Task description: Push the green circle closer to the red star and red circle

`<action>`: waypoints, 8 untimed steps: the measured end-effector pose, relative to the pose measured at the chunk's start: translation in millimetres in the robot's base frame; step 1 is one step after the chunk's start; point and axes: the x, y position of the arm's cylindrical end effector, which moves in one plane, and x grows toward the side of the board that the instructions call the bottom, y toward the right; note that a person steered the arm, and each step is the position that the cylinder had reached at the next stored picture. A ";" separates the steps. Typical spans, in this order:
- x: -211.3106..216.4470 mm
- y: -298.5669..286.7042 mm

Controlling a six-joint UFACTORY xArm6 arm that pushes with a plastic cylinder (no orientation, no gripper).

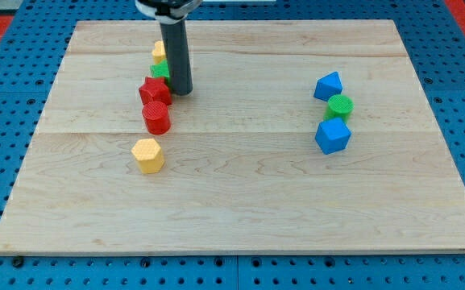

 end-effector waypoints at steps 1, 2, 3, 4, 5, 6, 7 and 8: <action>-16.1 26.3; -49.5 17.1; -35.9 -6.9; -26.2 15.8; -42.7 120.2; -15.5 182.5; -72.3 191.4; -92.7 254.9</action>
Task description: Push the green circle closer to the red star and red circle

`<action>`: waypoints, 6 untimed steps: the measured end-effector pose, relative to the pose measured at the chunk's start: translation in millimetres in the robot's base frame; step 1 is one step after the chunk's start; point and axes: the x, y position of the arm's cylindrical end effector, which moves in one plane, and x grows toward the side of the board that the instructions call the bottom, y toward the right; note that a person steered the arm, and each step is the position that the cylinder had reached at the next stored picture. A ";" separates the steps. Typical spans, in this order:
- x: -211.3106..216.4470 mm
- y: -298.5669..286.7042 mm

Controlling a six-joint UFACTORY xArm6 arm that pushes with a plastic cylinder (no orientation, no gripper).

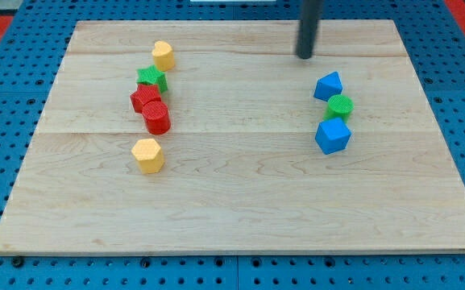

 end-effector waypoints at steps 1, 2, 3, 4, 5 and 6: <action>65.5 104.3; 141.6 64.0; 161.4 -48.3; 114.2 -60.8; 121.9 0.7; 103.1 -8.4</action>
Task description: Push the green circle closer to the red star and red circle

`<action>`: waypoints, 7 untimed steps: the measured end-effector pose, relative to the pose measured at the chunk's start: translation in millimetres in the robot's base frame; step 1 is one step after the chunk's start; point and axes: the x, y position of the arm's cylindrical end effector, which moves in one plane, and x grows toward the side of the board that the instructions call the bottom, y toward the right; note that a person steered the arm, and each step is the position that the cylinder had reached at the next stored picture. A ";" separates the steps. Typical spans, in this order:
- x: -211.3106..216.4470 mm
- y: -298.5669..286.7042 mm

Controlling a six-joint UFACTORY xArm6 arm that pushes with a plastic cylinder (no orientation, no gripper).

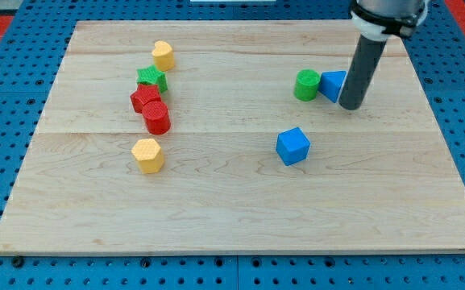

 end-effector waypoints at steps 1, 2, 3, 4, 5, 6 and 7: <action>-27.8 -28.5; -42.1 -84.5; -57.0 -152.6; -46.2 -204.4; 14.3 -261.2; -33.1 -239.2; -89.8 -255.0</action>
